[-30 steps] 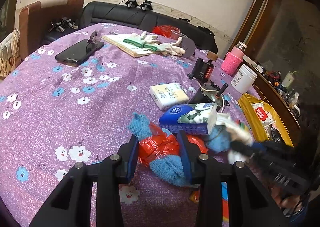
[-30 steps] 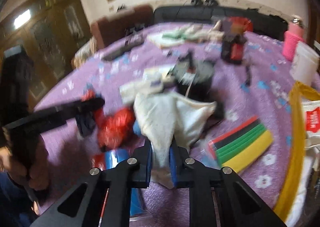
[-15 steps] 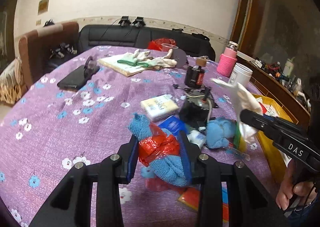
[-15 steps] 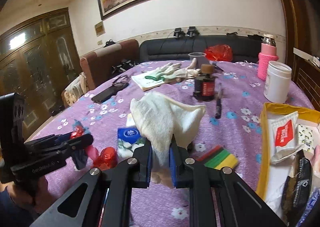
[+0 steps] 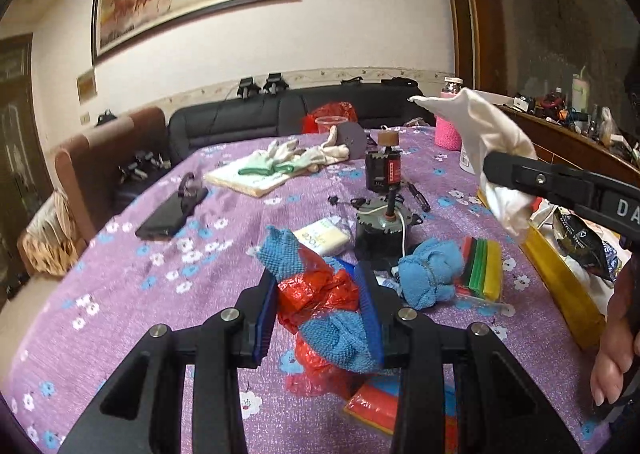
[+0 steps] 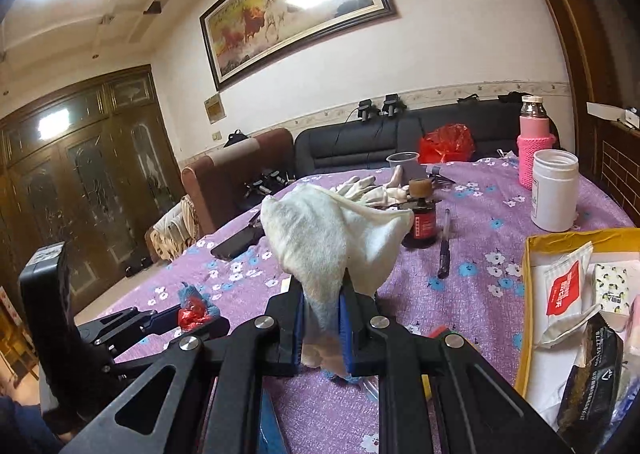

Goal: Organize soft objects
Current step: 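Carry the white cloth and blue knit cloth over the yellow-rimmed tray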

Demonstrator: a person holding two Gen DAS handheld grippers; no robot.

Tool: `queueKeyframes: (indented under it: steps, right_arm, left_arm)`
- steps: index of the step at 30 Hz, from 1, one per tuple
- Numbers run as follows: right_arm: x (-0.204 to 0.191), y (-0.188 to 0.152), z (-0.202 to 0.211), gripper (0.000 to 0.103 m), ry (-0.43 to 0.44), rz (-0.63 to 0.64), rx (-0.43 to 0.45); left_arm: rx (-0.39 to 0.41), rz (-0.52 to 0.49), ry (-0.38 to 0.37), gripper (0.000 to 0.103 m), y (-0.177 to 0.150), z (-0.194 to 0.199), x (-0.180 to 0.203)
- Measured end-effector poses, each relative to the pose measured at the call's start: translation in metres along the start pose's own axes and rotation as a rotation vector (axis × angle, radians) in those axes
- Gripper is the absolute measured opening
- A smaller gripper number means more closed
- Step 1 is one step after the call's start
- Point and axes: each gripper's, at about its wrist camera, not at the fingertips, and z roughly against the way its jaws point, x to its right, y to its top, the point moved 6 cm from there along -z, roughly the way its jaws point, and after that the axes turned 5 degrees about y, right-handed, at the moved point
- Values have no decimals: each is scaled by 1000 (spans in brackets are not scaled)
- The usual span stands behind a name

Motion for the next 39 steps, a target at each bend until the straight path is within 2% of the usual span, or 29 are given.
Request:
queueKeyframes:
  steps: [20, 39]
  right_arm:
    - [16, 7, 13, 16, 13, -60, 33]
    - [31, 14, 29, 16, -7, -113, 76]
  left_arm:
    - [17, -69, 26, 36, 1, 8, 20]
    - [38, -101, 11, 36, 12, 15, 37]
